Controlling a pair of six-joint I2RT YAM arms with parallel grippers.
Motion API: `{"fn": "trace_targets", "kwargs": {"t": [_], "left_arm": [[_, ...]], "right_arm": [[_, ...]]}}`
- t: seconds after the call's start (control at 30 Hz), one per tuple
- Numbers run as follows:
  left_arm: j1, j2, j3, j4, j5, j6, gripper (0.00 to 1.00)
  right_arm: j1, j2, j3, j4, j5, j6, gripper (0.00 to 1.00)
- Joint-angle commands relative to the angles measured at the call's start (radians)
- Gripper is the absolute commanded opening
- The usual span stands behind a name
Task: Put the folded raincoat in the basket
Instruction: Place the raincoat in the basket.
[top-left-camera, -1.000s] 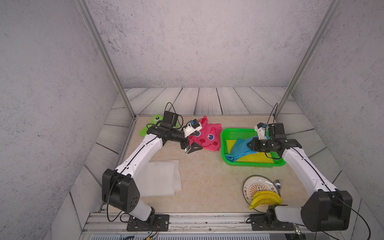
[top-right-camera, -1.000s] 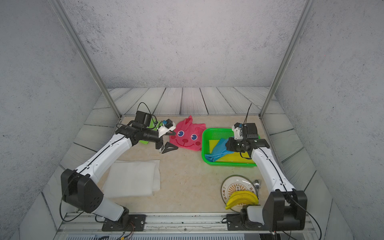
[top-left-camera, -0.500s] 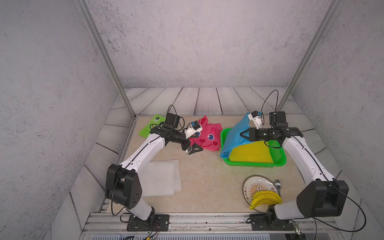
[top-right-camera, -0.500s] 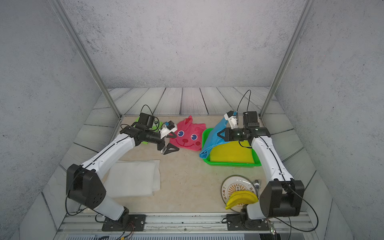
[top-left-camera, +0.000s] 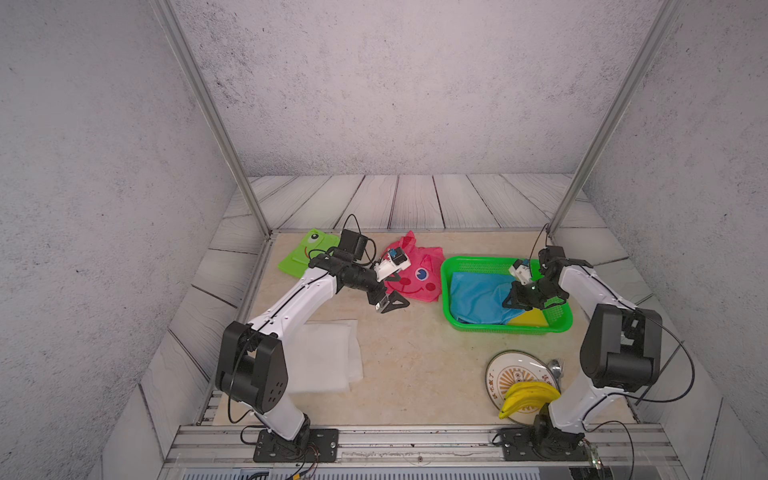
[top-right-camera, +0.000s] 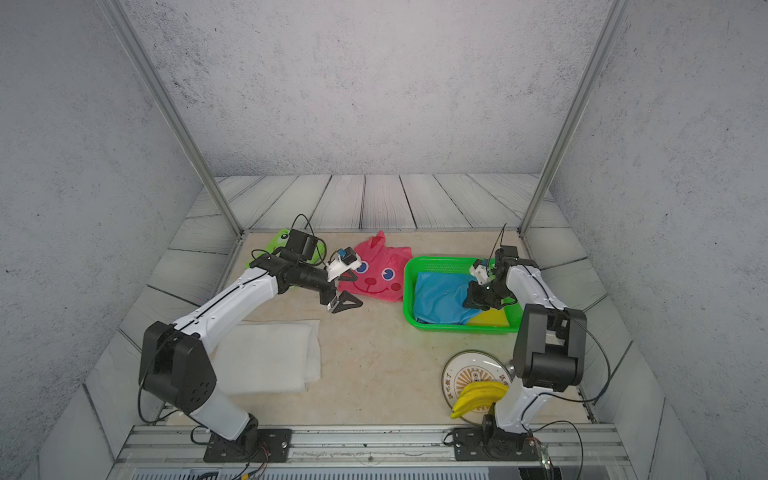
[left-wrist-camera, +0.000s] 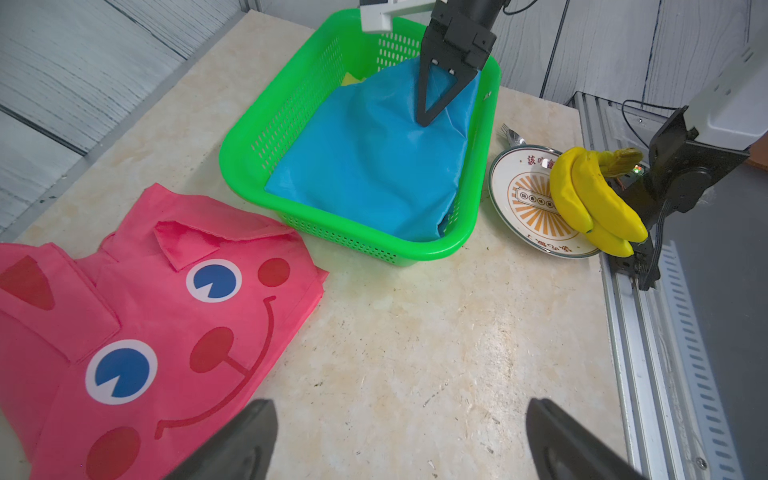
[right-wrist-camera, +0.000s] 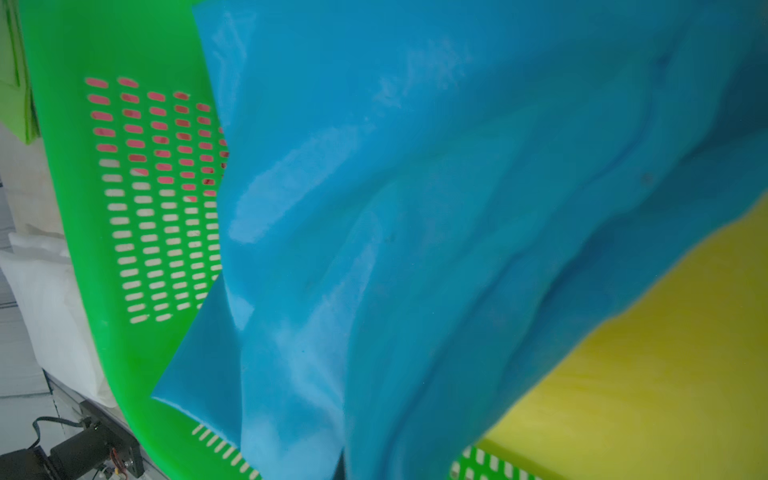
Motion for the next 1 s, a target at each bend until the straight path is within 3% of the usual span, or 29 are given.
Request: {"fn": "trace_targets", "kwargs": {"t": [0.0, 0.27, 0.33, 0.37, 0.43, 0.63, 0.73, 0.83, 0.97], "left_arm": [[-0.019, 0.022, -0.005, -0.005, -0.022, 0.001, 1.00], [-0.105, 0.085, 0.042, 0.028, -0.129, -0.061, 0.99], [-0.130, 0.110, 0.065, 0.050, -0.167, -0.097, 0.99], [-0.143, 0.121, 0.078, 0.061, -0.183, -0.111, 1.00], [-0.163, 0.145, 0.105, 0.068, -0.205, -0.123, 1.00], [-0.183, 0.173, 0.120, 0.098, -0.224, -0.162, 1.00], [-0.183, 0.169, 0.104, 0.103, -0.248, -0.160, 0.99], [-0.183, 0.158, 0.075, 0.115, -0.289, -0.164, 0.99], [-0.183, 0.156, 0.048, 0.121, -0.287, -0.177, 0.99]], "right_arm": [[-0.019, -0.056, 0.006, -0.009, 0.046, 0.002, 0.00], [-0.039, -0.045, 0.010, -0.035, 0.164, 0.004, 0.20], [-0.039, -0.053, -0.004, -0.023, 0.186, 0.025, 0.48], [-0.039, -0.060, -0.014, -0.014, 0.206, 0.034, 0.52], [-0.041, -0.081, -0.033, 0.006, 0.250, 0.056, 0.52], [-0.041, -0.175, -0.055, 0.050, 0.592, 0.200, 0.62], [-0.041, -0.182, -0.014, 0.007, 0.673, 0.214, 0.63], [-0.034, -0.197, 0.004, -0.011, 0.617, 0.219, 0.59], [0.013, -0.198, 0.054, -0.108, 0.442, 0.208, 0.55]]}}
